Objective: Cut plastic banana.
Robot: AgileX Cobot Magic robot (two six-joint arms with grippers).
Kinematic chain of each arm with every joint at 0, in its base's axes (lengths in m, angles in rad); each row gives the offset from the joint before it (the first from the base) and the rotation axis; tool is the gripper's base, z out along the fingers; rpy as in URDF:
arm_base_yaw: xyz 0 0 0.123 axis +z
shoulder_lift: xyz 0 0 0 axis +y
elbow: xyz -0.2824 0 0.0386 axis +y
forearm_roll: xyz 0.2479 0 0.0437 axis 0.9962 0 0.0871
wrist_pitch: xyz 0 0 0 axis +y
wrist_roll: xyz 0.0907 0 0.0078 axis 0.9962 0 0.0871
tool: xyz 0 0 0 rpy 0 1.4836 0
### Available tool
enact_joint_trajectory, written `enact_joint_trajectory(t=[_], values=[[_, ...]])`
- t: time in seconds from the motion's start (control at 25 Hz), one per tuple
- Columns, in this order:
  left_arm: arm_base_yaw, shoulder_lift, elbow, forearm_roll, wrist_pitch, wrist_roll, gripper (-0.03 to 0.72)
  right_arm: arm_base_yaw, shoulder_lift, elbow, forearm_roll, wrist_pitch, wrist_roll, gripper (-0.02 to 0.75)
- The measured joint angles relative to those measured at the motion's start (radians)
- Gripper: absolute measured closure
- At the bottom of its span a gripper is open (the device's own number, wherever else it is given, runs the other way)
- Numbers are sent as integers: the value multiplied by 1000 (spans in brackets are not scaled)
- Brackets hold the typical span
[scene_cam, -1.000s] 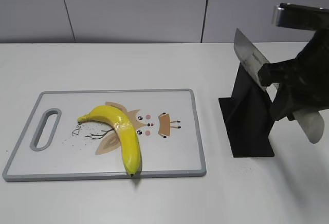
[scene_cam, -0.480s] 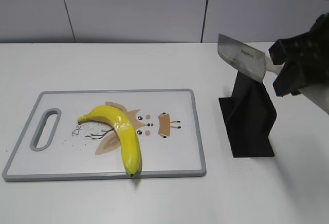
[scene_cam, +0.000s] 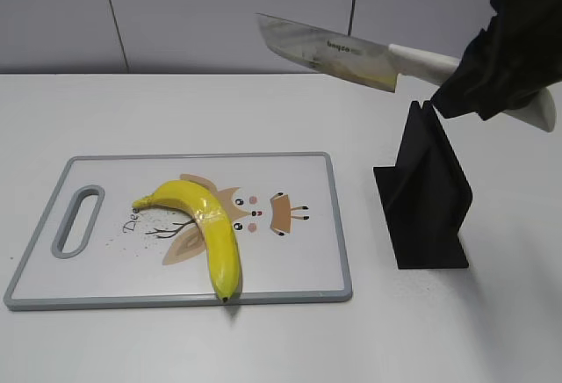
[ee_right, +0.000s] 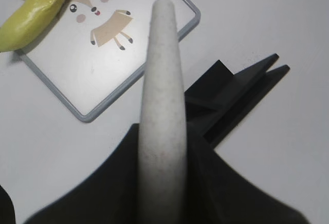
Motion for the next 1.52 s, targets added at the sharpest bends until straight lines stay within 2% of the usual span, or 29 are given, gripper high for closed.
enact_joint_trajectory(t=[0.16,0.36,0.6,0.88,1.16,1.32,1.52], values=[[-9,135,-9,-101,-93,135,76,0,63,-33,55,-5,-108,548],[-95,291,-20,-221,-177,344,80,0,157,-97,140,-3,-297,548],[-248,495,-129,-198,-175,499,92,0,291,-200,231,150,-691,548],[-365,769,-372,-156,-32,646,99,0,399,-306,334,209,-889,548],[-383,1102,-648,-137,211,776,101,0,476,-376,406,254,-988,549],[-383,1245,-700,-140,288,818,101,0,497,-382,450,266,-1028,549],[-383,1360,-703,-136,239,825,112,0,529,-384,459,287,-1038,549]])
